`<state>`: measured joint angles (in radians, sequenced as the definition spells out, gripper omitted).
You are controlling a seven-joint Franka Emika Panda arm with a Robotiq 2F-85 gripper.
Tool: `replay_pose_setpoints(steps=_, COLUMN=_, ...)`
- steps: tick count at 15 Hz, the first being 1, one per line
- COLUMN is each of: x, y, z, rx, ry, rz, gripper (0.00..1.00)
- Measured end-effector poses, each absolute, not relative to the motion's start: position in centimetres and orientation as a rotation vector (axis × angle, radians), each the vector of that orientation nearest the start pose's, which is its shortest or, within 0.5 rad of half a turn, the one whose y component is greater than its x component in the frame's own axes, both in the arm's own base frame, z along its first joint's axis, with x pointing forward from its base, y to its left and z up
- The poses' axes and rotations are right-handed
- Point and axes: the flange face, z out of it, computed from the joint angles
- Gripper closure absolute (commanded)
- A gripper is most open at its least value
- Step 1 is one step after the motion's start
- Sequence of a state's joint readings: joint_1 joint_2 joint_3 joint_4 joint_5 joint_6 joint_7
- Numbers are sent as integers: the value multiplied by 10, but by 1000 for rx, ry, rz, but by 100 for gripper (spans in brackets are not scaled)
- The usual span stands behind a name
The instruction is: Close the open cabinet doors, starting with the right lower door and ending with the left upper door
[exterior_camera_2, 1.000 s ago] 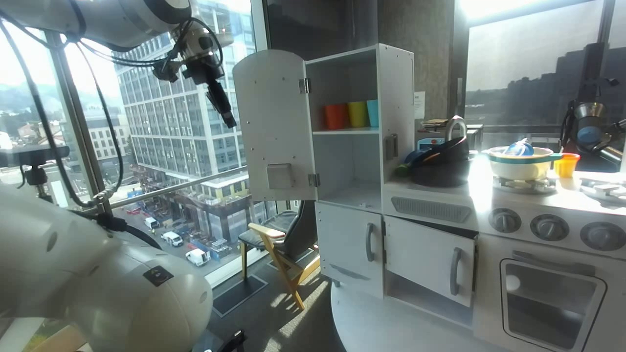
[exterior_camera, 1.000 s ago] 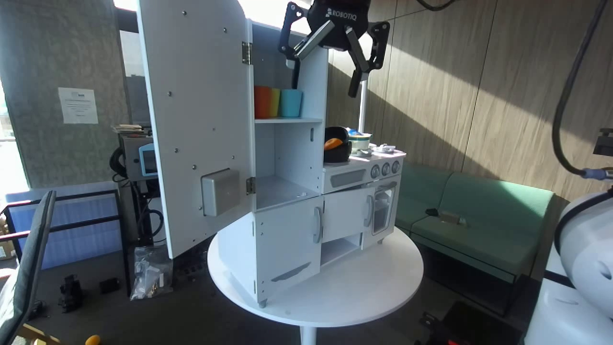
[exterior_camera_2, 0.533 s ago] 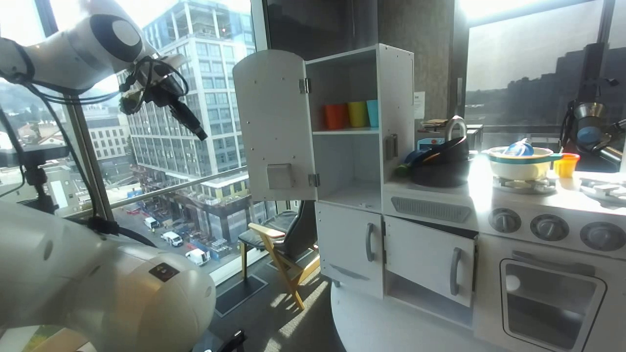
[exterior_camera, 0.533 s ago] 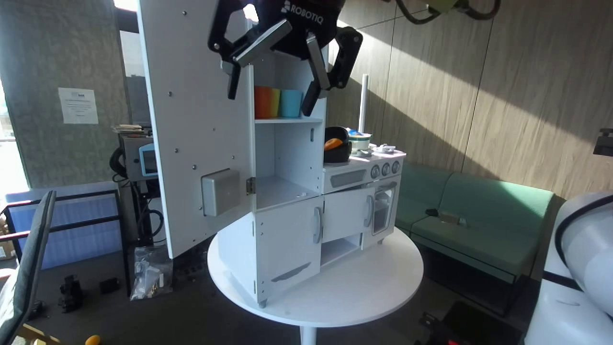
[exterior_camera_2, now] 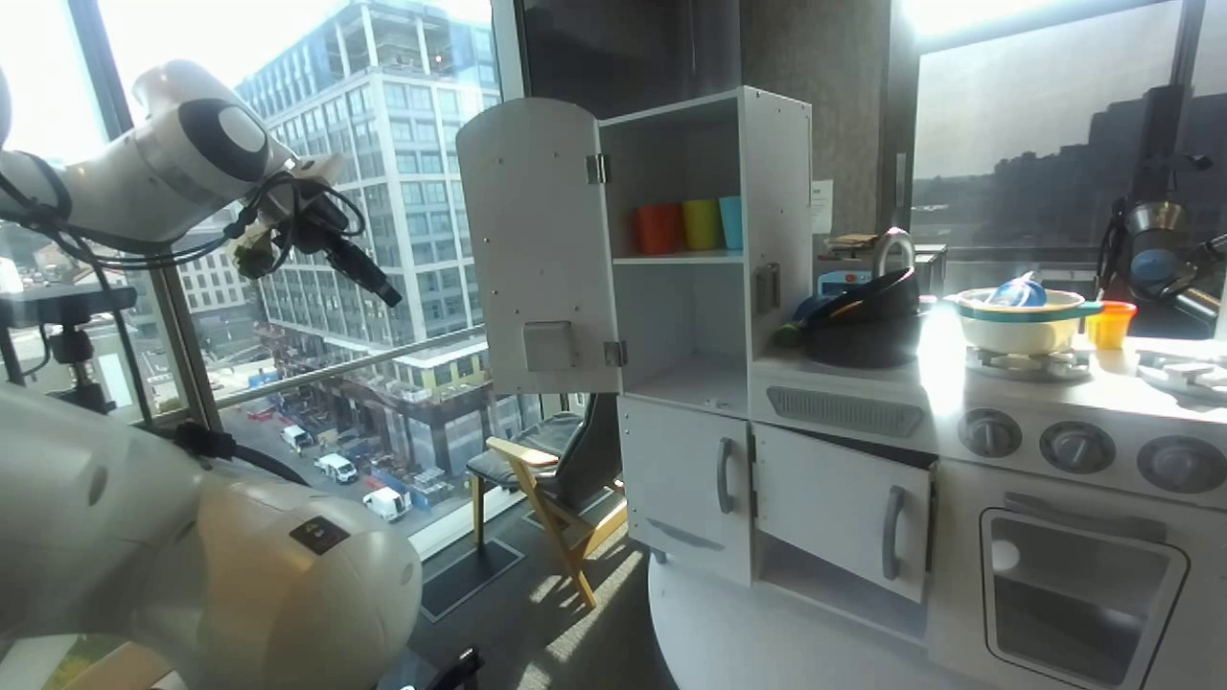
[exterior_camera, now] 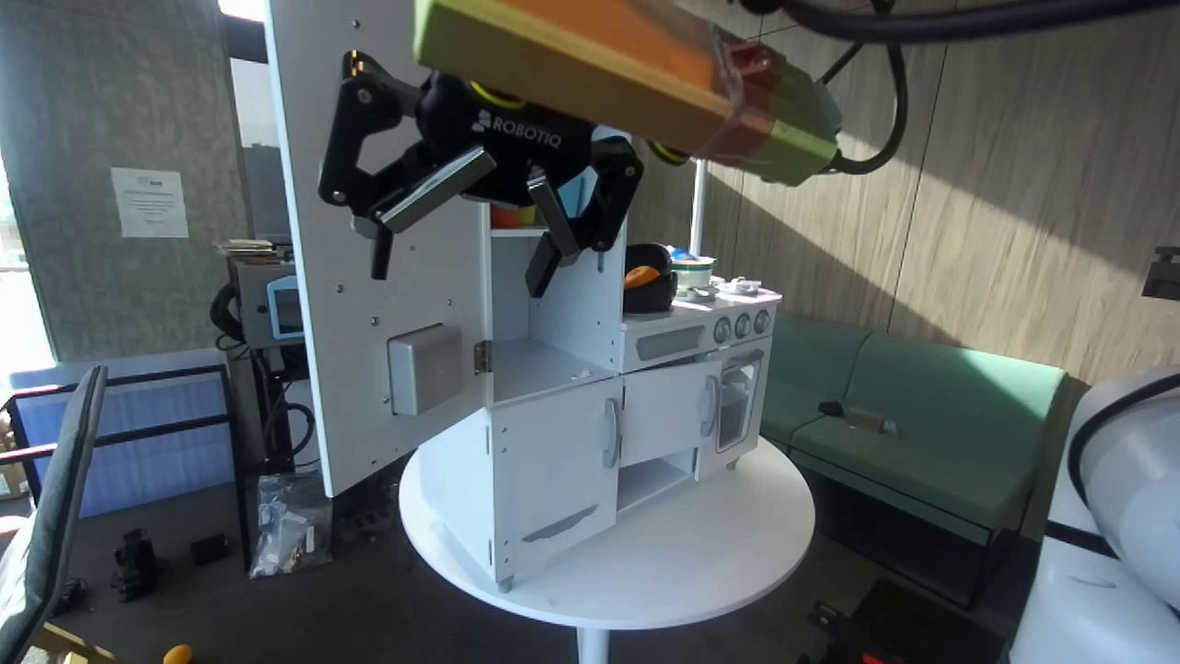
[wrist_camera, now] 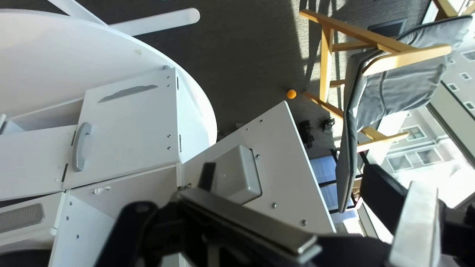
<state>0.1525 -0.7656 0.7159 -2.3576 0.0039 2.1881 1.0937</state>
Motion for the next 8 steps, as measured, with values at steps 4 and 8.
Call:
replay_pose_setpoints(steps=4, x=223, y=353, z=570, rx=-2894, ry=395, rz=-965, gripper=0)
replay_pose_setpoints(steps=8, x=219, y=366, z=573, rx=-2876, ry=332, rz=-984, gripper=0)
